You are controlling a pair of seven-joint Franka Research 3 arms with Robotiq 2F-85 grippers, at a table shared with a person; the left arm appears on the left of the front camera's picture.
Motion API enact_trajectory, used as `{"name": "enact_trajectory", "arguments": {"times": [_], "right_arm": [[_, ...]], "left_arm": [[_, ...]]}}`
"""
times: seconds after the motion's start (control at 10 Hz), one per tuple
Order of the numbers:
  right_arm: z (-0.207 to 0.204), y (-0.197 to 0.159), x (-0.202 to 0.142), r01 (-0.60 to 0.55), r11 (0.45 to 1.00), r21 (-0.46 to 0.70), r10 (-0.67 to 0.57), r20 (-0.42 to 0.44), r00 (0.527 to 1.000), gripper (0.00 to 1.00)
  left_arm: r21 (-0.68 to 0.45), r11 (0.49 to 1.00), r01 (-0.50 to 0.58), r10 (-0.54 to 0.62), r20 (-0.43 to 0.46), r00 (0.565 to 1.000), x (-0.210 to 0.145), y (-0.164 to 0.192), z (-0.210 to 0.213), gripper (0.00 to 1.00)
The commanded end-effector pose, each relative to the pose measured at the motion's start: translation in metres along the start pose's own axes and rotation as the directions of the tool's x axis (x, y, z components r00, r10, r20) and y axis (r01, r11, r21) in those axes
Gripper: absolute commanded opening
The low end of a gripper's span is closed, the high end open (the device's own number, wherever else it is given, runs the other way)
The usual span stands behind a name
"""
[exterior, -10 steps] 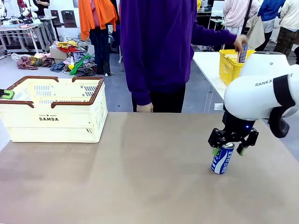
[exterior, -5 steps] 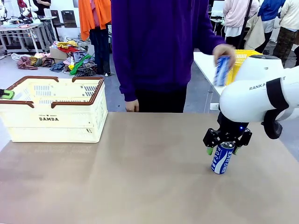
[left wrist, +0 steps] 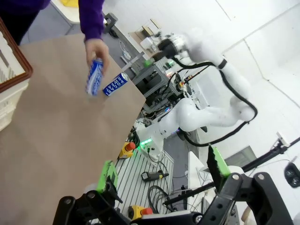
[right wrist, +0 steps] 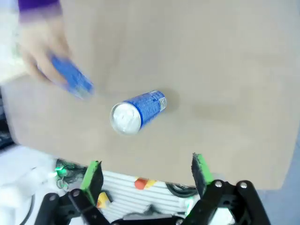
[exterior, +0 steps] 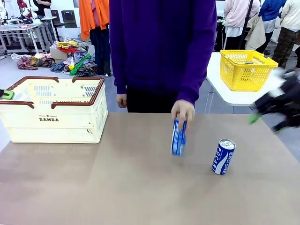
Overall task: Place the drinks into the Shopping basket.
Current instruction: Pick up one drink and place it into the Shopping basket.
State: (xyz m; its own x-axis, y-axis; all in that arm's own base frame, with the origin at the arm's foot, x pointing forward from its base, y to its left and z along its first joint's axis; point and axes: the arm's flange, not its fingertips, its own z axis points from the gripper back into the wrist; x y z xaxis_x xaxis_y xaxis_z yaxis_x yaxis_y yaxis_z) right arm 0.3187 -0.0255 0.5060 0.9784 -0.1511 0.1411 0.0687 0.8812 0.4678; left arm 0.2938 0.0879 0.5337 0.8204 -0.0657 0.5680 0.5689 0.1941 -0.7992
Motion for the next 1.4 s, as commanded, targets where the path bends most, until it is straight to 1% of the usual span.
{"name": "enact_trajectory", "arguments": {"times": [0.0,0.1,0.2,0.3,0.4,0.5,0.7,0.9,1.1,1.2,1.3], "right_arm": [[0.076,-0.075,-0.040,0.111,0.973,0.203,-0.134,0.103,0.986,1.00],[0.088,-0.110,-0.053,0.171,0.946,0.275,-0.209,0.115,0.971,1.00],[0.092,-0.138,-0.067,0.222,0.918,0.329,-0.281,0.144,0.949,1.00],[0.089,-0.156,-0.077,0.229,0.897,0.378,-0.310,0.170,0.935,1.00],[0.083,-0.167,-0.083,0.241,0.885,0.398,-0.335,0.186,0.924,1.00],[0.081,-0.169,-0.084,0.243,0.882,0.403,-0.342,0.192,0.920,1.00],[0.079,-0.159,-0.076,0.224,0.894,0.389,-0.315,0.188,0.930,1.00],[0.063,-0.122,-0.047,0.157,0.930,0.332,-0.220,0.160,0.962,1.00],[0.026,-0.054,-0.008,0.040,0.981,0.191,-0.058,0.089,0.994,1.00],[0.002,-0.017,0.010,-0.035,0.992,0.118,0.031,0.032,0.999,1.00],[-0.027,0.022,0.023,-0.107,0.994,0.016,0.108,-0.037,0.993,1.00]], "left_arm": [[-0.020,1.000,0.004,-0.004,0.017,1.000,0.000,-0.003,-0.002,1.00],[-0.020,1.000,0.004,-0.004,0.017,1.000,0.000,-0.003,-0.002,1.00],[-0.020,1.000,0.004,-0.004,0.017,1.000,0.000,-0.003,-0.002,1.00],[-0.020,1.000,0.004,-0.004,0.017,1.000,0.000,-0.003,-0.002,1.00],[-0.020,1.000,0.004,-0.004,0.017,1.000,0.000,-0.003,-0.002,1.00],[-0.020,1.000,0.004,-0.004,0.017,1.000,0.000,-0.003,-0.002,1.00],[-0.020,1.000,0.004,-0.004,0.017,1.000,0.000,-0.003,-0.002,1.00],[-0.020,1.000,0.004,-0.004,0.017,1.000,0.000,-0.003,-0.002,1.00],[-0.020,1.000,0.004,-0.004,0.017,1.000,0.000,-0.003,-0.002,1.00],[-0.020,1.000,0.004,-0.004,0.017,1.000,0.000,-0.003,-0.002,1.00],[-0.020,1.000,0.004,-0.004,0.017,1.000,0.000,-0.003,-0.002,1.00]]}}
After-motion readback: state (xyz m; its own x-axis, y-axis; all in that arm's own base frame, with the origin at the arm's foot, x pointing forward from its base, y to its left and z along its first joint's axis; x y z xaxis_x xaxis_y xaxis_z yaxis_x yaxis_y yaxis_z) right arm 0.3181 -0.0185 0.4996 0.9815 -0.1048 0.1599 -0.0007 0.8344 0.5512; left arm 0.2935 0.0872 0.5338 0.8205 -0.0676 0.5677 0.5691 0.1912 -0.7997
